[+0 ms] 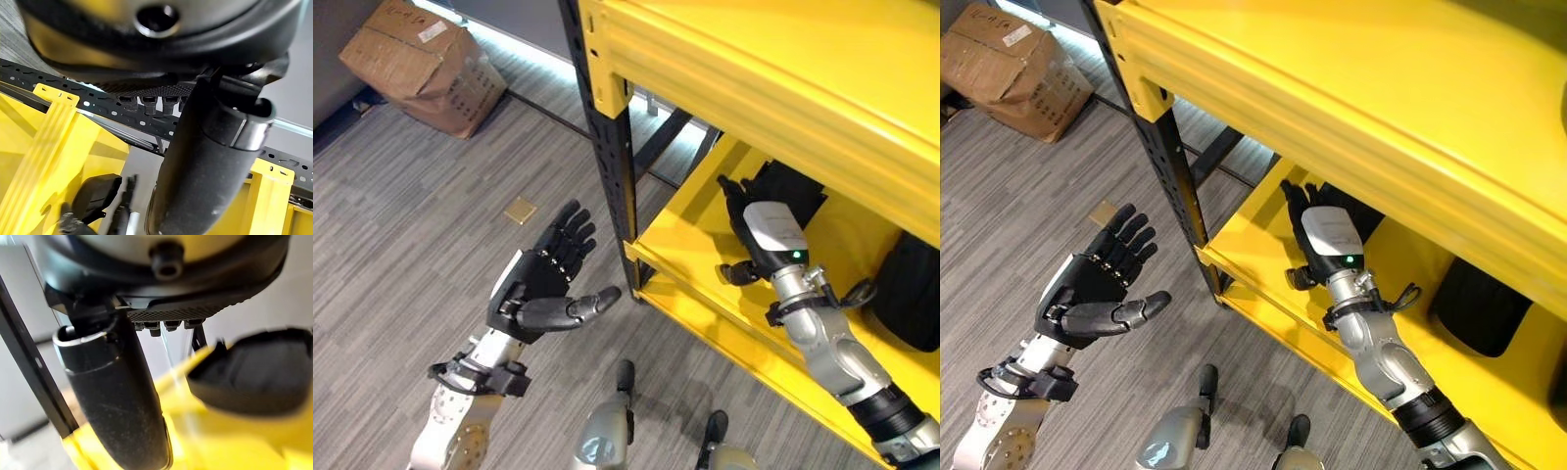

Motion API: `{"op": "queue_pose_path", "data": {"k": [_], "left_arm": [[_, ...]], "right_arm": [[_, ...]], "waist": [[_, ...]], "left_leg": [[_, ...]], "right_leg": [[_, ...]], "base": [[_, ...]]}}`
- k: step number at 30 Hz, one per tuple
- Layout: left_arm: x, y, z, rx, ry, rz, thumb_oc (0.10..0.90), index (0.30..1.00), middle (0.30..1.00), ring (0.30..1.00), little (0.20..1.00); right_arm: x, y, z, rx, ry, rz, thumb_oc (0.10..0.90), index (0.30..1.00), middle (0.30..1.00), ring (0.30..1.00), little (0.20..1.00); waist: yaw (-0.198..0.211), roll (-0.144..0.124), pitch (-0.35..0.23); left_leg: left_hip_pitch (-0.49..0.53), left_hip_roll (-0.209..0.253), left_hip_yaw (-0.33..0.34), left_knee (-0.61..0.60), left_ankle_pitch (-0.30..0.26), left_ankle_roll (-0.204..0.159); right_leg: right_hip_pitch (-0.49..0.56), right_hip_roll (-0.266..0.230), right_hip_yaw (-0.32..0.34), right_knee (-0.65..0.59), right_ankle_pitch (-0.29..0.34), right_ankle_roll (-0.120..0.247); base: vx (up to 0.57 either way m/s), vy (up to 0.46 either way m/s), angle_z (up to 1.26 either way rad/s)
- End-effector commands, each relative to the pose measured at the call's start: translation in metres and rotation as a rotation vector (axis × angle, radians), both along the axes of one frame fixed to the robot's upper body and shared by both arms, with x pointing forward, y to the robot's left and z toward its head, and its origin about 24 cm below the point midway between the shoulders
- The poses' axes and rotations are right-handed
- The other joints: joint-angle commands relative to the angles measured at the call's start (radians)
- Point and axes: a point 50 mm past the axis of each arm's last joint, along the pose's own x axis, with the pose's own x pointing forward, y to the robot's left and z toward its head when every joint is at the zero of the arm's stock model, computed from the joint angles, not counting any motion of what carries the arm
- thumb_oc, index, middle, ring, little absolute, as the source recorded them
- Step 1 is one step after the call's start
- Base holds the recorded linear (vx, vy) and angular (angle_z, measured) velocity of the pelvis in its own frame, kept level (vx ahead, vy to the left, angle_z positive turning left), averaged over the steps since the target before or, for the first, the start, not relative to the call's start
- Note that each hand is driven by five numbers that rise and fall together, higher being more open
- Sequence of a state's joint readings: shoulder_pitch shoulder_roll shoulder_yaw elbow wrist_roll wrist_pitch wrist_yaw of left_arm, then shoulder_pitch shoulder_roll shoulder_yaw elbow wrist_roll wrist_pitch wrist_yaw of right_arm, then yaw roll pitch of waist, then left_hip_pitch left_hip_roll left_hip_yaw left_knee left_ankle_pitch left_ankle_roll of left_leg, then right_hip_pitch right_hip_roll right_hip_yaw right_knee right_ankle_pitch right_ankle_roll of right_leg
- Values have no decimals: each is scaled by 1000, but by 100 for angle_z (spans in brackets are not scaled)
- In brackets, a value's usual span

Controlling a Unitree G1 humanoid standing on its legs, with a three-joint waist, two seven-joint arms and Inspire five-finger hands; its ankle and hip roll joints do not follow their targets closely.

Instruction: Move parts from the plastic box to the shelf.

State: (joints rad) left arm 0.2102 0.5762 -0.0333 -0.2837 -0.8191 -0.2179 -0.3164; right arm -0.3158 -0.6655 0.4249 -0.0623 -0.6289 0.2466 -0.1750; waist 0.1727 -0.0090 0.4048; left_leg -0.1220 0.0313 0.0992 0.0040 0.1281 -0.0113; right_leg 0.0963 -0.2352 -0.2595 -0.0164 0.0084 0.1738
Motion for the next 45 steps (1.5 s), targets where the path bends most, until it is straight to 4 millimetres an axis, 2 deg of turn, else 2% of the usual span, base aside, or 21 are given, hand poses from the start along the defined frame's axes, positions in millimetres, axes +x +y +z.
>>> {"op": "queue_pose_path", "data": {"k": [1, 10, 19, 33, 45], "left_arm": [[-3, -11, 34, -36, -198, -77, 900, 1000, 1000, 1000, 1000], [-1, -14, 34, -29, -199, -98, 900, 1000, 1000, 1000, 1000], [1, -16, 34, -20, -199, -106, 900, 1000, 1000, 1000, 1000], [2, -17, 33, 0, -196, -116, 900, 1000, 1000, 1000, 1000], [2, -17, 33, 1, -193, -114, 900, 1000, 1000, 1000, 1000]], "right_arm": [[12, 12, 38, 24, -159, 30, 900, 1000, 1000, 1000, 1000], [16, 15, 33, 64, -163, -5, 900, 1000, 1000, 1000, 1000], [17, 23, 35, 106, -155, 40, 900, 1000, 1000, 1000, 1000], [16, 27, 23, 144, -36, 64, 900, 1000, 1000, 1000, 1000], [11, 31, 23, 189, 4, 96, 900, 1000, 1000, 1000, 1000]], "waist": [[7, -4, -82], [12, -5, -76], [13, -6, -79], [14, -13, -84], [2, -16, -94]], "left_leg": [[51, 59, -14, 69, -147, -18], [48, 57, -14, 69, -144, -15], [48, 53, -12, 71, -147, -12], [49, 55, -14, 75, -148, -11], [63, 60, -4, 71, -149, -12]], "right_leg": [[-65, -25, -9, 111, -36, -13], [-64, -26, -10, 108, -30, -9], [-64, -27, -8, 105, -25, -8], [-60, -25, -7, 110, -27, -7], [-59, -25, 1, 108, -22, -4]], "base": [[10, -13, 4], [0, 0, 0], [0, 0, 0], [1, -4, 0], [0, 0, 0]]}}
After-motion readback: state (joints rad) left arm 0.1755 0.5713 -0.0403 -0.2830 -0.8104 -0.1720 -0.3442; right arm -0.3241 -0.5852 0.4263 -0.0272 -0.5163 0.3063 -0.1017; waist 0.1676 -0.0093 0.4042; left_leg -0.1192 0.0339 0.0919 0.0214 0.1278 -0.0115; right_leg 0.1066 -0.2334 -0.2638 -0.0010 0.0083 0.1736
